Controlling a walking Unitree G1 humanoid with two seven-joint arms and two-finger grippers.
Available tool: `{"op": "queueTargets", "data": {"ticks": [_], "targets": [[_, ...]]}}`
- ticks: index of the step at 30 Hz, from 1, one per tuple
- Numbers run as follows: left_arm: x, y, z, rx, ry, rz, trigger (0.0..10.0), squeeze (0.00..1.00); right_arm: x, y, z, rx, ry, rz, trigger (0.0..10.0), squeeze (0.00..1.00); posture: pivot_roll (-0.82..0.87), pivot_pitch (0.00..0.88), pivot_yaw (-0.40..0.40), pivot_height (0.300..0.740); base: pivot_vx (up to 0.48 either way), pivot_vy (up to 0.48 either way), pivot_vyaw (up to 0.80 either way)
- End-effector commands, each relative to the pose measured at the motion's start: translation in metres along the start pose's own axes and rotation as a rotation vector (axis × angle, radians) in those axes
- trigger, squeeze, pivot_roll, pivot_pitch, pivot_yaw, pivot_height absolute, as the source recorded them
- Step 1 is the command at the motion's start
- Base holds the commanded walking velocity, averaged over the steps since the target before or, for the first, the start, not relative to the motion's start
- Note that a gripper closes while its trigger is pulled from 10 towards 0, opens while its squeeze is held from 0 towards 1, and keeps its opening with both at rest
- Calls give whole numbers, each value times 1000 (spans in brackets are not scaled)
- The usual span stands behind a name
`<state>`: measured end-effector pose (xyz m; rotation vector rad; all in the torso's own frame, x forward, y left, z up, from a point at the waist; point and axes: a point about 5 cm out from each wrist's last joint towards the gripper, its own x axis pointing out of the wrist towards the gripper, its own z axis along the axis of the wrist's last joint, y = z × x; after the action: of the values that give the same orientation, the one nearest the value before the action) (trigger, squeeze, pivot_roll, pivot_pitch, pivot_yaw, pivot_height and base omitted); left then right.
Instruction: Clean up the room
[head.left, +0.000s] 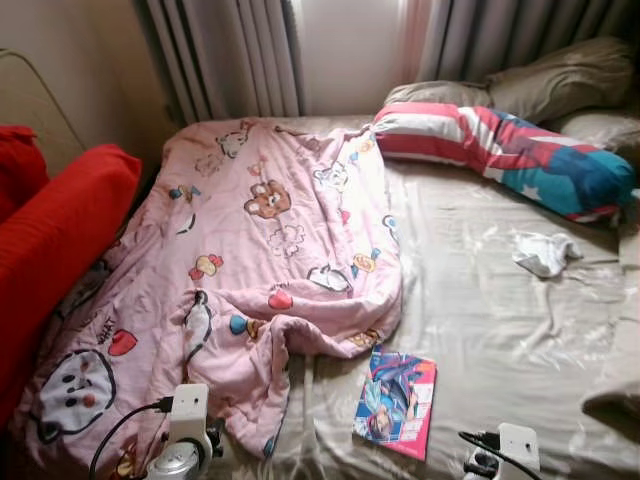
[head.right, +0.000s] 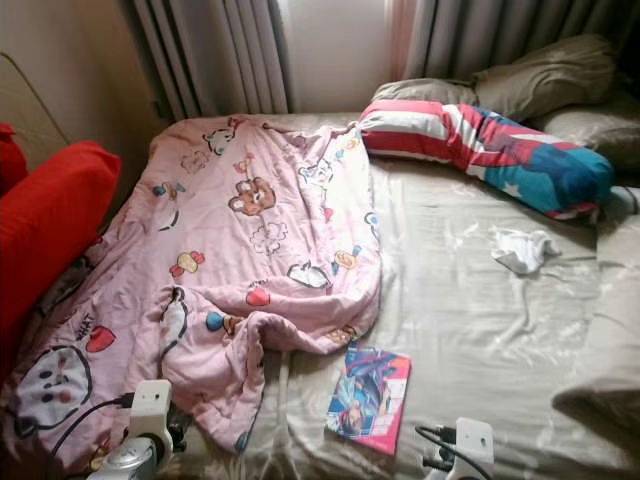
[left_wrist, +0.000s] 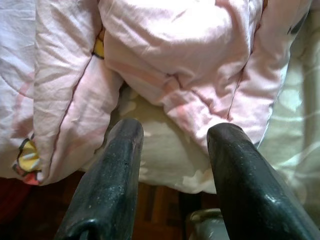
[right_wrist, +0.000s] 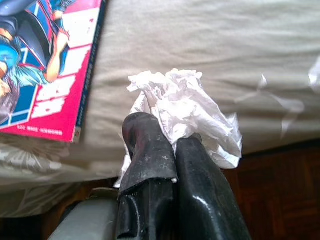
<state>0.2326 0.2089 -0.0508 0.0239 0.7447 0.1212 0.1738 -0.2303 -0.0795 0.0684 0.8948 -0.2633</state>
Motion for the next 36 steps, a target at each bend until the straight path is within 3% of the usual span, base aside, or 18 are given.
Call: {"op": "queueTargets", "data": {"ticks": [1, 11, 36], "targets": [[-3, 2, -15, 21, 63, 5, 10000, 0, -3, 5, -16, -12, 66, 10, 10000, 0, -66, 0, 28, 740, 0, 0, 0], [-8, 1, -33, 8, 120, -6, 10000, 0, -4, 23, -25, -43, 110, 53, 10000, 0, -63, 0, 28, 740, 0, 0, 0], [-9, -4, -37, 23, 134, -31, 10000, 0, -3, 22, -23, -98, 114, 66, 10000, 0, -57, 0, 29, 740, 0, 0, 0]]}}
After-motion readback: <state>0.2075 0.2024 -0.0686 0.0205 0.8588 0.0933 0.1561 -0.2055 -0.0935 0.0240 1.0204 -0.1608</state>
